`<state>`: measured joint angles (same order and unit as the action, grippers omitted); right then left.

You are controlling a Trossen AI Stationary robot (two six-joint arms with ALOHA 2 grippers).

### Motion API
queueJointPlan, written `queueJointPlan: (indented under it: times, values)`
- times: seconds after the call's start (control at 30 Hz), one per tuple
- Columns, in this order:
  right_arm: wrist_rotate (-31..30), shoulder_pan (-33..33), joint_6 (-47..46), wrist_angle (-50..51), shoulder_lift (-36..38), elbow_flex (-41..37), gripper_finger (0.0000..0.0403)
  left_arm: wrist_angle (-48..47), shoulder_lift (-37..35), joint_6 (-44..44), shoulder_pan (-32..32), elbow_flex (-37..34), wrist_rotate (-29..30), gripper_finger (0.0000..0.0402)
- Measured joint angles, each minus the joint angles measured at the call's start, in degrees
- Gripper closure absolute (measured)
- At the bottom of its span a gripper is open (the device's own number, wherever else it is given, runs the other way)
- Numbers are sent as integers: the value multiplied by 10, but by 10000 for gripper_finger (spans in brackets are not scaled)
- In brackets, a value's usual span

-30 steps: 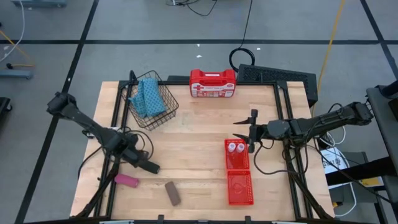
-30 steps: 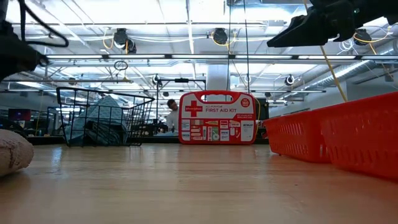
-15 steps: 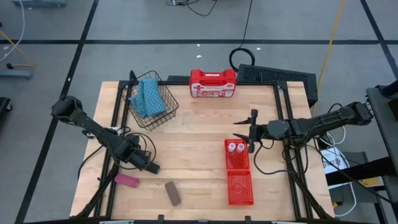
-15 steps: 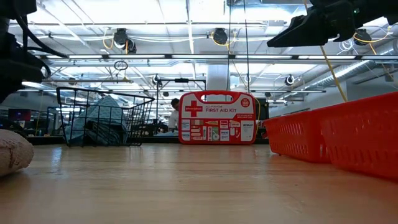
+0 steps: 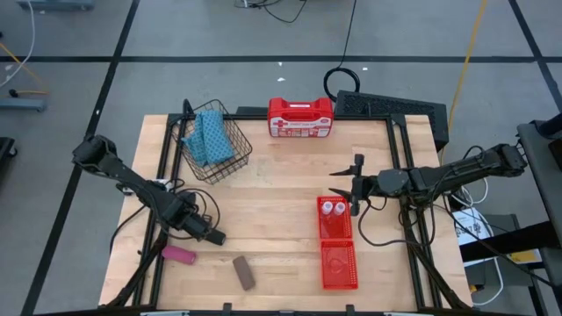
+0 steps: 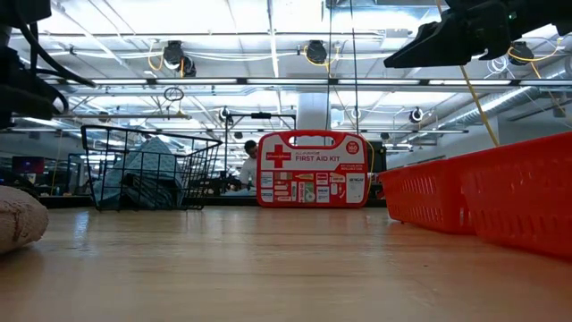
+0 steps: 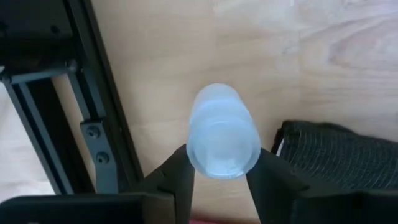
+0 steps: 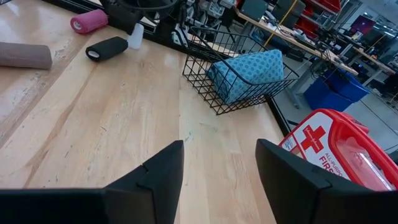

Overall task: Pick & Place Medicine items
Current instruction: Put the white pill bottle into the top red basket

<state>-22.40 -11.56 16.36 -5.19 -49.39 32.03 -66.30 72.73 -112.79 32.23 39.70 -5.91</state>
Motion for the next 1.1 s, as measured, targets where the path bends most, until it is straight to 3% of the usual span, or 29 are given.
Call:
queueJointPlan:
  times: [0.17, 0.47, 0.63, 0.87, 1.1]
  values:
    - [0, 0, 0, 0, 0, 0, 214, 0, 0, 21, 0, 0, 15, 268]
    - [0, 0, 0, 0, 0, 0, 220, -2, 0, 38, 0, 0, 74, 184]
    - [0, 0, 0, 0, 0, 0, 219, -2, 0, 48, 0, 0, 79, 165]
    - [0, 0, 0, 0, 0, 0, 222, -1, 0, 47, 0, -2, 86, 202]
    - [0, 0, 0, 0, 0, 0, 225, 0, 0, 57, 0, -2, 138, 260]
